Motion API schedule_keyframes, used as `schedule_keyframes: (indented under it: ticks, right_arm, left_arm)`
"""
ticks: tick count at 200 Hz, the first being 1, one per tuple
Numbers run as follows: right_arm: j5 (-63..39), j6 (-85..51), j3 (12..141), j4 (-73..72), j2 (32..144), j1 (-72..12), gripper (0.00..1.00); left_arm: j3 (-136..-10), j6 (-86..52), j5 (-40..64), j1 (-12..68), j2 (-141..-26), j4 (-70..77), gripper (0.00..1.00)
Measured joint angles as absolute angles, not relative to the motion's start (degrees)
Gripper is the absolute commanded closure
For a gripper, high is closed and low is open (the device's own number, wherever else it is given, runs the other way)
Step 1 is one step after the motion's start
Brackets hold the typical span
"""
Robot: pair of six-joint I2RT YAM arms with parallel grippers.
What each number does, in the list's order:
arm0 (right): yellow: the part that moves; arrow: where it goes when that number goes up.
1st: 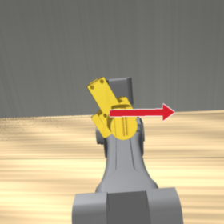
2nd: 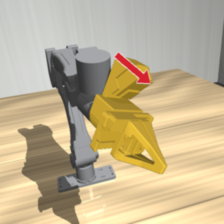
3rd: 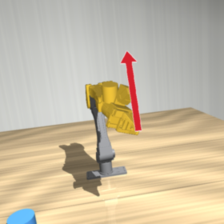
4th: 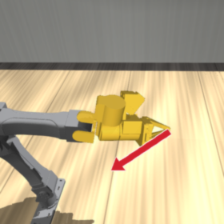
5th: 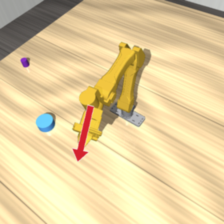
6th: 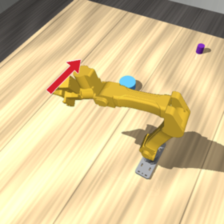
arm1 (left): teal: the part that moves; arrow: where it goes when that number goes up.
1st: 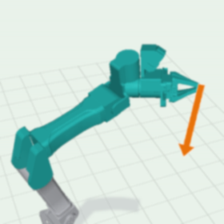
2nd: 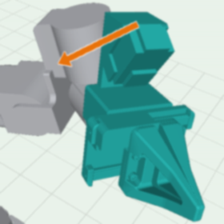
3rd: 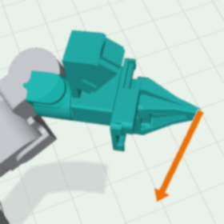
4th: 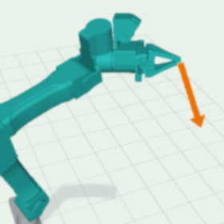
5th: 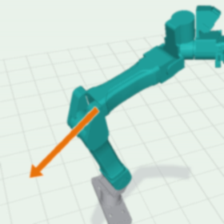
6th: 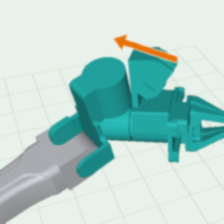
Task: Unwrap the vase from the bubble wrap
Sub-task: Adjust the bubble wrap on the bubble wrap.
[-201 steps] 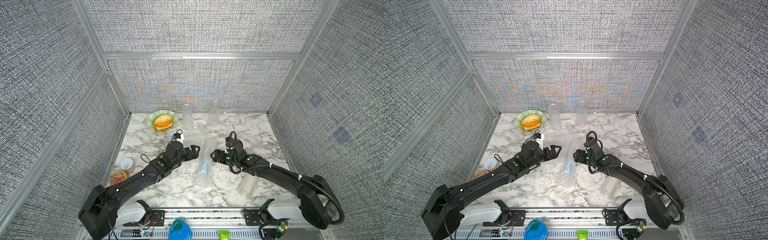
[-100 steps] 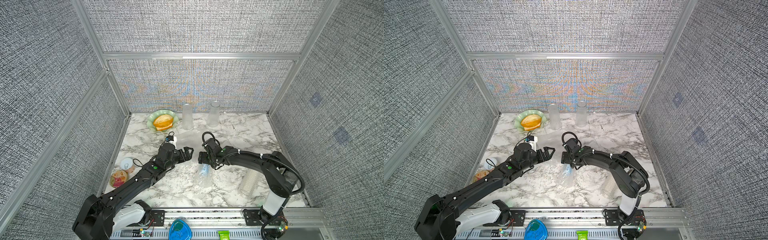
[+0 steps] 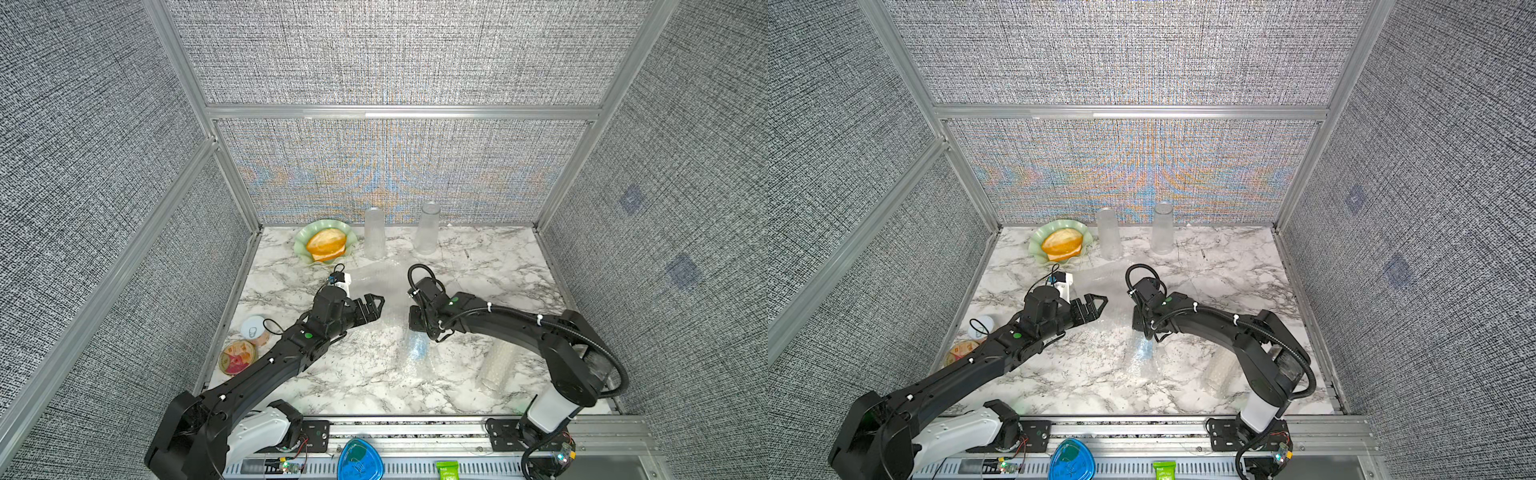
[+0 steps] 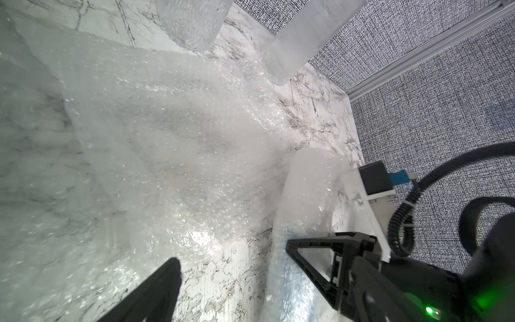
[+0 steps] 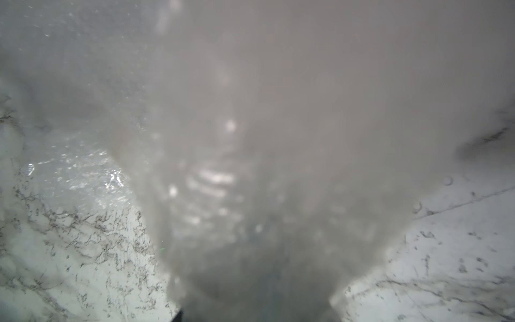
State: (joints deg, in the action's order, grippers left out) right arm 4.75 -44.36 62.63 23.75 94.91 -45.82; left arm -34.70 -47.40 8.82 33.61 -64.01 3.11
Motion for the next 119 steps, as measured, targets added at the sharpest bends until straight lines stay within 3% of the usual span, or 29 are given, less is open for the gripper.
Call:
schedule_keyframes:
  ticks: [64,119]
  right_arm:
    - [-0.6,-34.0,67.0,25.6,95.8,-46.9,0.7]
    - [-4.3,-27.5,71.3,27.8,103.9,-46.9,0.58]
  left_arm:
    - [-34.0,-48.0,10.5,30.8,-65.4,3.4,0.05]
    - [-32.8,-49.6,12.2,29.1,-65.6,3.8,0.06]
